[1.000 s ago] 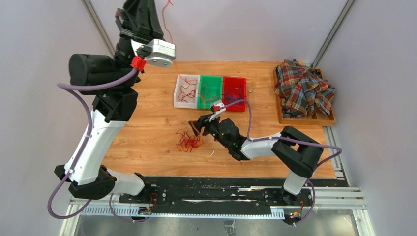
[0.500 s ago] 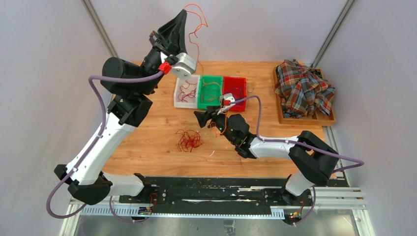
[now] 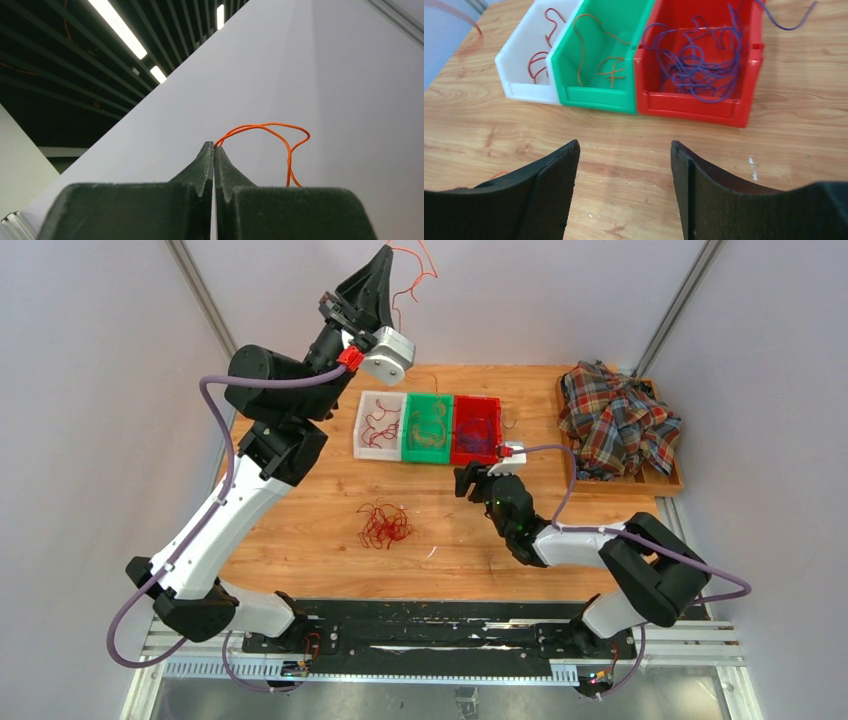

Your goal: Untangle the cables

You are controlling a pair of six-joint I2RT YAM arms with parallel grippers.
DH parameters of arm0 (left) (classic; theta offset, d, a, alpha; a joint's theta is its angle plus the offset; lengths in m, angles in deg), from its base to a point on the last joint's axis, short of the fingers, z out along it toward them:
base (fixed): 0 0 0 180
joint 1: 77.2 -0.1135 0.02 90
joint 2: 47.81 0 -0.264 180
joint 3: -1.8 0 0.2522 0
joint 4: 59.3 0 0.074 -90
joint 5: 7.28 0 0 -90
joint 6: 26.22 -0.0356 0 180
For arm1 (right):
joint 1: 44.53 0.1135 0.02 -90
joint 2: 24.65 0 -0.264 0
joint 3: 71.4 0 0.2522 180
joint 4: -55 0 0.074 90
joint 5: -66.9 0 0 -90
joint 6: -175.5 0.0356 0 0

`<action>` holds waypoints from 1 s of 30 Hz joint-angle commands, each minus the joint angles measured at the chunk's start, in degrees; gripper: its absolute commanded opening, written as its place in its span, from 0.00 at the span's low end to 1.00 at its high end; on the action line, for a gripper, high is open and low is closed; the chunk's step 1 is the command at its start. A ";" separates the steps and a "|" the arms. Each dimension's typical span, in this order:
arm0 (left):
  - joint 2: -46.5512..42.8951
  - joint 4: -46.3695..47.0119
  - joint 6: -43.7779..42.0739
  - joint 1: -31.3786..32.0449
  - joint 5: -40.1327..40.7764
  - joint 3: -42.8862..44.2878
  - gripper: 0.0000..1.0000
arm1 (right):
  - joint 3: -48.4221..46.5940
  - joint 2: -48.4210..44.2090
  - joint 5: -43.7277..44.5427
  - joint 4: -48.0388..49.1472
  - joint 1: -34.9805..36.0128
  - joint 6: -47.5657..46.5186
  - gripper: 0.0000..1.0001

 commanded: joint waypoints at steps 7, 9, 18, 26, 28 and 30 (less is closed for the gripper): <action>2.83 5.44 -1.85 0.48 7.66 -4.88 0.01 | 6.95 -5.54 6.57 6.42 -1.14 -5.16 0.66; 4.99 8.88 -2.79 -0.41 8.76 -6.80 0.01 | 9.48 -7.10 6.63 8.55 -1.16 -6.97 0.65; 14.03 13.61 -2.09 -5.02 10.81 -1.06 0.01 | 19.08 -11.30 5.45 15.65 -1.10 -7.63 0.65; 15.22 14.35 -2.20 -5.06 10.14 0.22 0.01 | 19.12 -11.05 5.33 15.57 -0.98 -7.43 0.64; 15.52 14.38 -2.38 -5.06 10.24 0.85 0.01 | 19.17 -11.02 5.40 15.58 -1.03 -7.30 0.63; 15.92 14.32 -2.51 -5.06 10.30 1.43 0.01 | 19.32 -11.10 5.63 15.73 -1.02 -7.22 0.63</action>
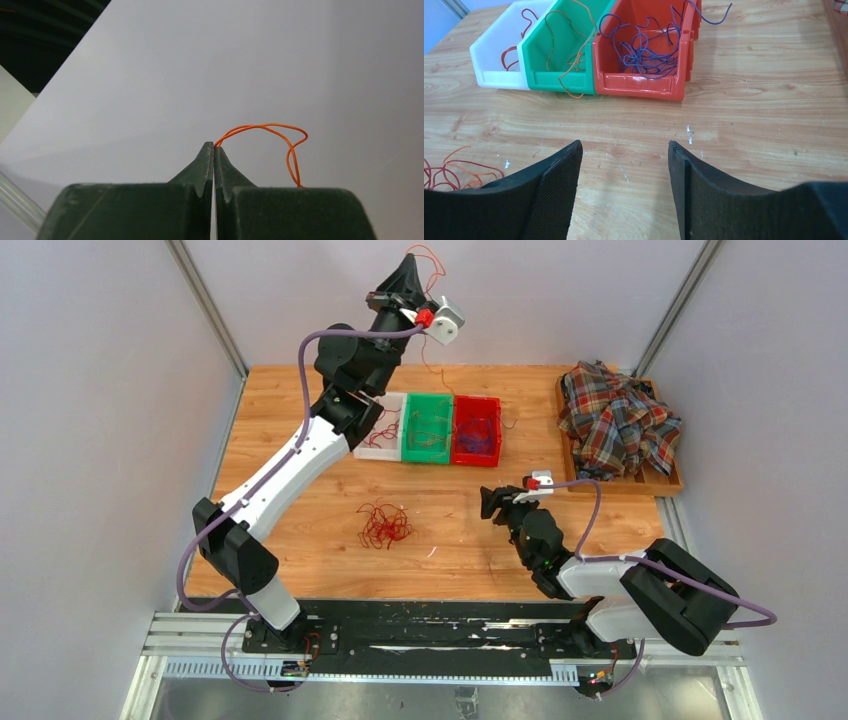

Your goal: Untangle the cables

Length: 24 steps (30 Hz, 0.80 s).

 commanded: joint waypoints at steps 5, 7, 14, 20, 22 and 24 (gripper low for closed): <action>1.26 3.76 0.45 -0.02 -0.06 6.29 0.01 | 0.83 -0.43 0.92 3.08 -0.25 -0.39 0.63; 2.32 3.76 0.37 -0.02 -0.02 8.42 0.01 | 0.82 -0.33 0.80 3.15 -0.30 -0.39 0.63; 6.15 3.67 -0.48 -0.10 -0.25 16.88 0.01 | 0.83 0.13 0.61 3.66 -0.23 -0.52 0.61; 8.51 3.74 -0.97 -0.19 -0.52 21.08 0.01 | 0.98 0.30 0.79 3.92 -0.28 -0.48 0.61; 9.06 3.76 -0.98 -0.19 -0.44 22.61 0.01 | 0.92 0.32 0.78 3.96 -0.27 -0.47 0.61; 9.93 3.76 -0.89 -0.27 -0.47 25.03 0.01 | 0.90 0.33 0.79 4.05 -0.27 -0.44 0.61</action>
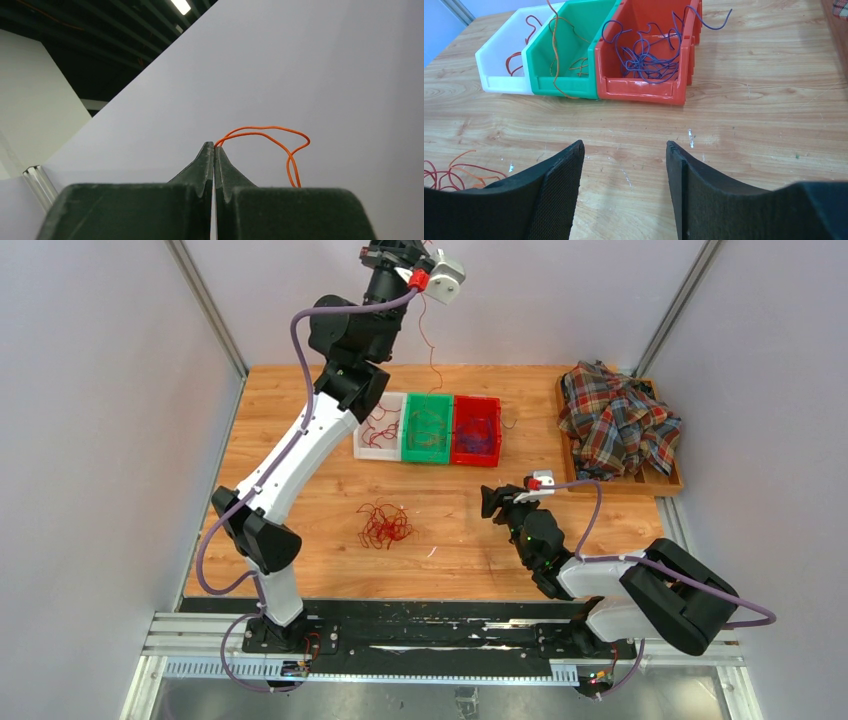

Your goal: Untangle the cables

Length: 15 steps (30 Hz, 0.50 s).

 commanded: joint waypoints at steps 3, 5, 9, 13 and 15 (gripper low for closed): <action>3.04 2.03 -0.04 -0.45 -0.50 10.86 0.01 | 0.75 0.32 0.86 2.53 -0.25 -0.41 0.60; 3.91 0.70 0.70 -0.46 -0.82 15.11 0.01 | 0.77 0.33 0.94 2.53 -0.22 -0.50 0.60; 3.89 -0.12 2.08 -0.46 -4.19 20.58 0.01 | 0.83 0.41 0.97 2.63 -0.28 -0.40 0.60; 2.76 0.21 3.54 -0.07 -7.20 23.28 0.01 | 0.77 0.45 0.94 2.72 -0.31 -0.43 0.60; 1.52 1.55 4.85 0.09 -7.50 22.80 0.01 | 0.64 0.62 0.86 2.72 -0.30 -0.49 0.59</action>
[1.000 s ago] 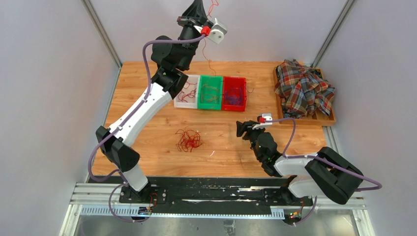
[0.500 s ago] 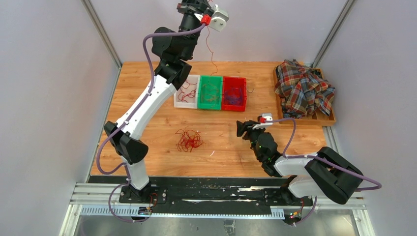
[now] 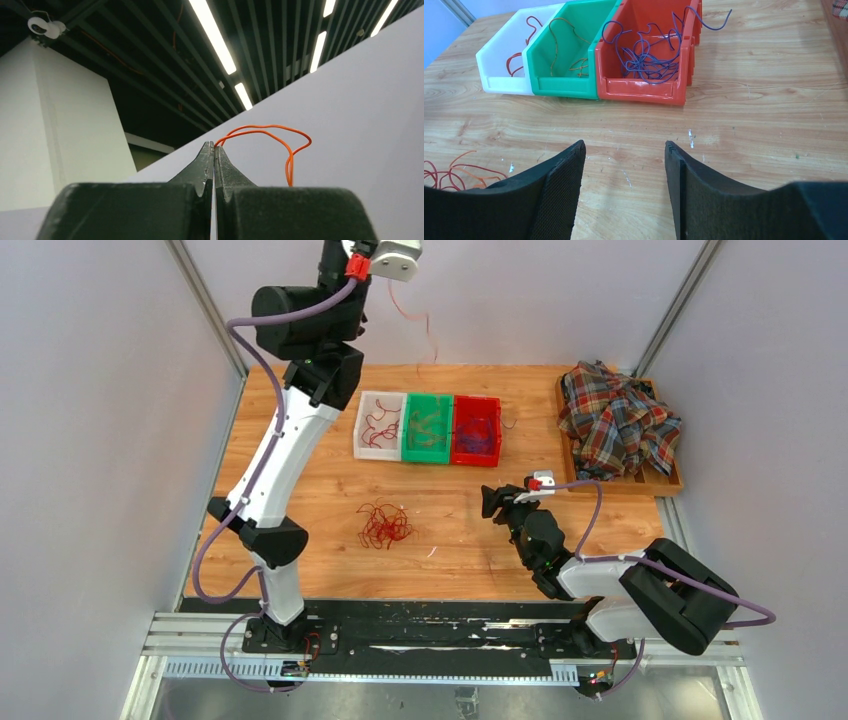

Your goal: Untangle the cables

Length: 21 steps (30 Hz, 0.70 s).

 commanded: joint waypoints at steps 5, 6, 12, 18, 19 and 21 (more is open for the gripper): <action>-6.50 6.05 6.34 0.68 -4.44 -3.51 0.01 | 0.66 0.50 1.02 2.27 -0.30 -0.33 0.59; -7.17 6.03 5.95 0.83 -4.75 -4.72 0.01 | 0.66 0.50 1.03 2.27 -0.23 -0.40 0.59; -10.04 6.13 2.38 1.00 -3.66 -13.47 0.01 | 0.65 0.53 0.93 2.31 -0.23 -0.29 0.58; -8.99 6.13 0.09 0.99 -2.80 -15.80 0.01 | 0.70 0.52 0.86 2.37 -0.31 -0.33 0.58; -8.75 6.21 -0.26 0.99 -2.60 -16.04 0.01 | 0.78 0.56 0.89 2.45 -0.29 -0.28 0.57; -8.25 6.22 -0.49 1.02 -2.19 -16.35 0.01 | 0.90 0.53 0.94 2.63 -0.25 -0.32 0.57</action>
